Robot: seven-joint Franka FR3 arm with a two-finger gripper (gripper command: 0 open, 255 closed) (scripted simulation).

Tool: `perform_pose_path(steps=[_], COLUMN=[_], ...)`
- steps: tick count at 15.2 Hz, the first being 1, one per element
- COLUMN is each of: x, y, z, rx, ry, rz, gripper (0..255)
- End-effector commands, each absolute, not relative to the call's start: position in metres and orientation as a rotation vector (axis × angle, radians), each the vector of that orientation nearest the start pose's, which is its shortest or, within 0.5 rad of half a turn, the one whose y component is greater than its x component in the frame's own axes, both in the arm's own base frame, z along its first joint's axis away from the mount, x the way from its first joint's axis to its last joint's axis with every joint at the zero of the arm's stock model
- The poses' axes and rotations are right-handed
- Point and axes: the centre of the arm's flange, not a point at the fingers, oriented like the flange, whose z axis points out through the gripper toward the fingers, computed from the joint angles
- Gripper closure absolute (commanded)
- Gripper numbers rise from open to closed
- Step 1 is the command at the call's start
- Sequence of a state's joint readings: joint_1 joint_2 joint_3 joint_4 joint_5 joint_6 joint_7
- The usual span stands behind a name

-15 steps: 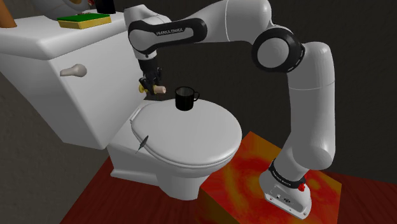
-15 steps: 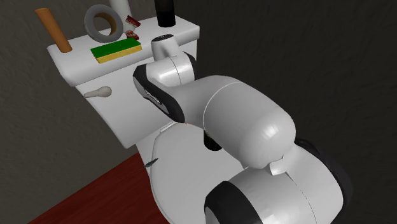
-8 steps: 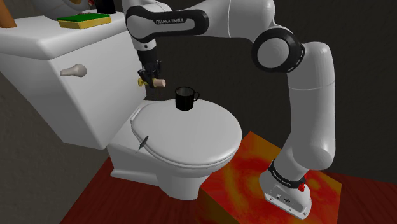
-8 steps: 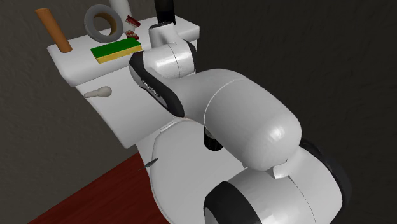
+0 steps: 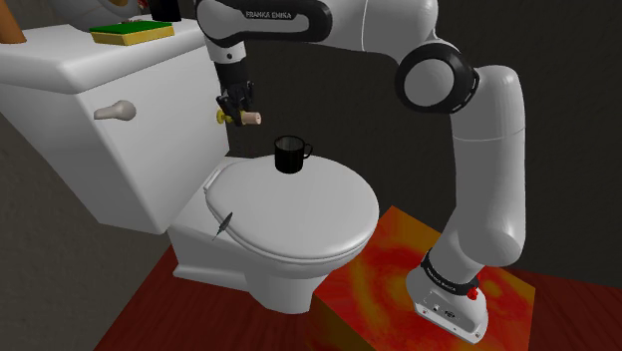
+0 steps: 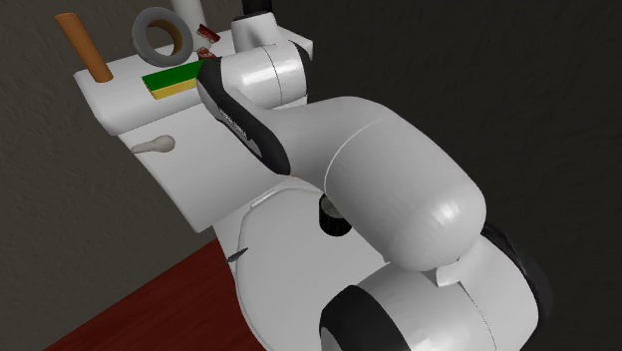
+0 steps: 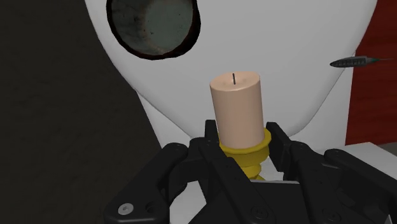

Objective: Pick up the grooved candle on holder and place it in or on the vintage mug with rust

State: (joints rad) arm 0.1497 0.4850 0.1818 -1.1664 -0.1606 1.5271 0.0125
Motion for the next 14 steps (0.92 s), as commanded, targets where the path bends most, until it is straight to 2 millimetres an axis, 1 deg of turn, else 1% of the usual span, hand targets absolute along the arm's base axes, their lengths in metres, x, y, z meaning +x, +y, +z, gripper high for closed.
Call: perform_pose_path(steps=[1,11,12,14], x=[0.650,0.581,0.571,0.571], y=[0.160,0.047,0.030,0.030], z=[0.514,0.517,0.517,0.506], rx=[-3.194,-3.194,-3.194,-3.194], ry=[-0.492,-0.492,-0.492,-0.492], rz=[0.167,0.167,0.167,0.167], gripper=[255,255,255,255])
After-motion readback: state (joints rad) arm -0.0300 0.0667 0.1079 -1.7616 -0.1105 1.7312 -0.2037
